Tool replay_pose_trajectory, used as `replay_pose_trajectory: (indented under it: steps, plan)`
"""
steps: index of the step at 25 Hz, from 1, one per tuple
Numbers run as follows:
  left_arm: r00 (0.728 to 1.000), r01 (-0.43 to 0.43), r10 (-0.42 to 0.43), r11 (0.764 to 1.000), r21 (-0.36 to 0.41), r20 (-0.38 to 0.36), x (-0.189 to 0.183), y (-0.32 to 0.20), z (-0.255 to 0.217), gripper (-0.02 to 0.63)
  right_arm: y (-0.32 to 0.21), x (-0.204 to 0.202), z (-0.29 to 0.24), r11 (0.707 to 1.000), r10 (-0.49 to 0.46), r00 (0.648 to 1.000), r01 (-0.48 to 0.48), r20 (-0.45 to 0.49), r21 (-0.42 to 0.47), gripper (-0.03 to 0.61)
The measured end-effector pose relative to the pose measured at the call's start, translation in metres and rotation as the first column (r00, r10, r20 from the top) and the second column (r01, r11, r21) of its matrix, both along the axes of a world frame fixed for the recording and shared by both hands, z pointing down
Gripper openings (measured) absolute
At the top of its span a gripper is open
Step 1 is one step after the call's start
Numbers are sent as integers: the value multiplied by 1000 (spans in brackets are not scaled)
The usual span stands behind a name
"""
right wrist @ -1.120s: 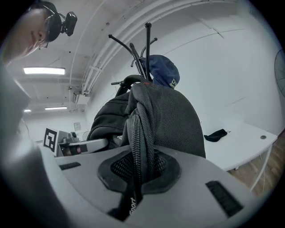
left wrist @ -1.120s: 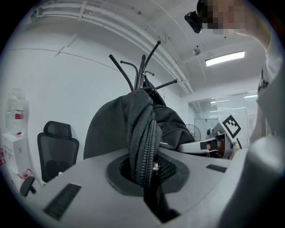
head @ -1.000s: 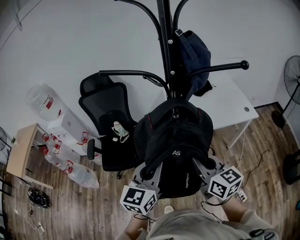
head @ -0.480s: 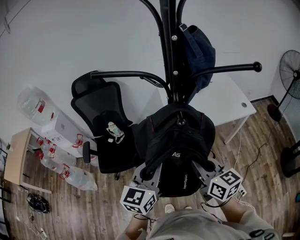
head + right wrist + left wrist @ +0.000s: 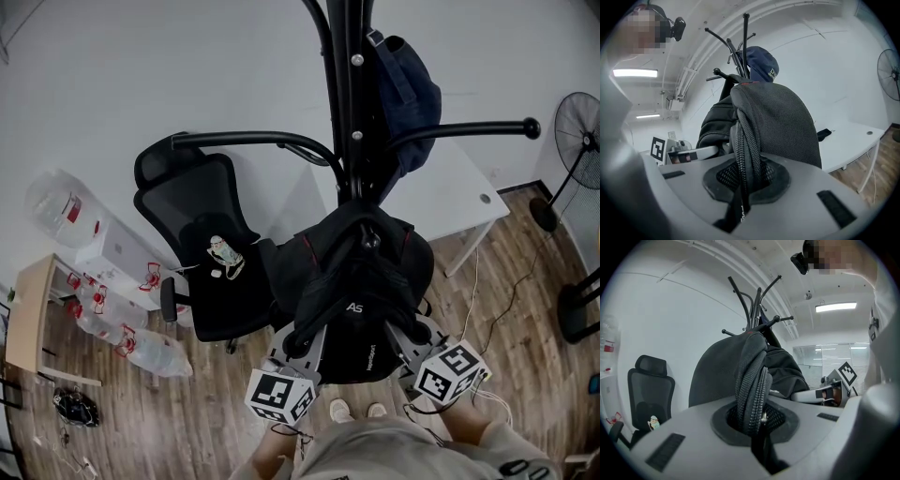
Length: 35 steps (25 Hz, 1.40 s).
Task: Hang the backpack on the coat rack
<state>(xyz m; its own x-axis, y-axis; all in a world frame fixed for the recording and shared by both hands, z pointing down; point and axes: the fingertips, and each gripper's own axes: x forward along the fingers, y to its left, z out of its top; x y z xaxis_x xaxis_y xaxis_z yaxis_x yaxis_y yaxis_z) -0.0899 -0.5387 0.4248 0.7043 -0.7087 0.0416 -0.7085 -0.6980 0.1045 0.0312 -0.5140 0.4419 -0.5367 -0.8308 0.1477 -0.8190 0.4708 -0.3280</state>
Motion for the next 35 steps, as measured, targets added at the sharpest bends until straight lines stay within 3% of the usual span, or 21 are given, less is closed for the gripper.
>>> replay_pose_trajectory:
  steps: [14, 20, 28, 35]
  plan:
    - [998, -57, 55, 994, 97, 19, 3, -2, 11, 41, 9, -3, 13, 983, 147, 976, -127, -158, 133, 33]
    - [997, -78, 78, 989, 123, 12, 4, 5, 15, 82, 12, -4, 18, 978, 166, 966, -136, -196, 158, 34]
    - [999, 7, -12, 988, 156, 32, -9, 15, 17, 127, 30, 1, 22, 975, 161, 969, -128, -187, 180, 111]
    - [989, 147, -150, 976, 160, 8, -30, 41, 21, 137, 78, 31, 25, 969, 191, 969, -162, -154, 186, 114]
